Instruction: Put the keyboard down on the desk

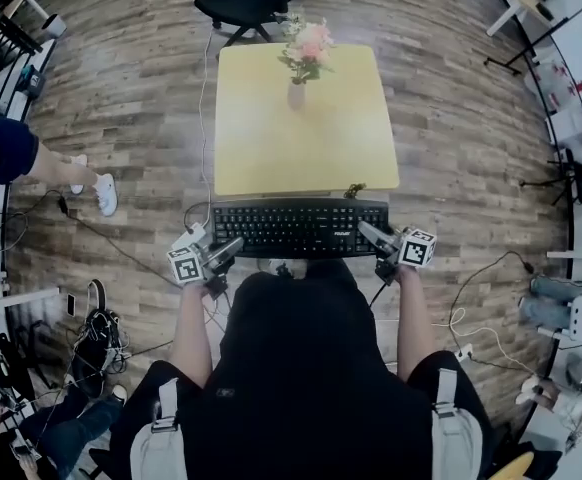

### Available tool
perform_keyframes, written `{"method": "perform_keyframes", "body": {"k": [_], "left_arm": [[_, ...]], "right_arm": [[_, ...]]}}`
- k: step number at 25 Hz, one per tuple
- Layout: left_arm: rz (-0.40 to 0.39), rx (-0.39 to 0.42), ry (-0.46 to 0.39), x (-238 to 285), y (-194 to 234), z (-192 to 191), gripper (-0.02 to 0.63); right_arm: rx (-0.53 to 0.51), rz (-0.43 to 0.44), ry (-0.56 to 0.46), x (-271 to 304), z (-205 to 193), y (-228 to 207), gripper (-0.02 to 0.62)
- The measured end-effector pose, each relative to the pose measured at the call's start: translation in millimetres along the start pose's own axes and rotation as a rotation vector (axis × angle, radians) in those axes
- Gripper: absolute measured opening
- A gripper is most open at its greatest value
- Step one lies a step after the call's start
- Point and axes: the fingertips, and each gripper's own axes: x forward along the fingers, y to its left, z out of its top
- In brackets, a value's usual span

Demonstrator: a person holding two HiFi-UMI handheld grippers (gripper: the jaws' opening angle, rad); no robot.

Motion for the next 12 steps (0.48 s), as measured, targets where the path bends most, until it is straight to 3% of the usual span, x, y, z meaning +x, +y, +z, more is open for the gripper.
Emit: {"method": "perform_keyframes", "body": {"k": [12], "left_arm": [[0.022, -0.005, 0.03, 15.0, 7.0, 9.8, 0.11]], "right_arm": [[0.033, -0.009, 0.015, 6.0, 7.6, -23.5, 0.169]]}}
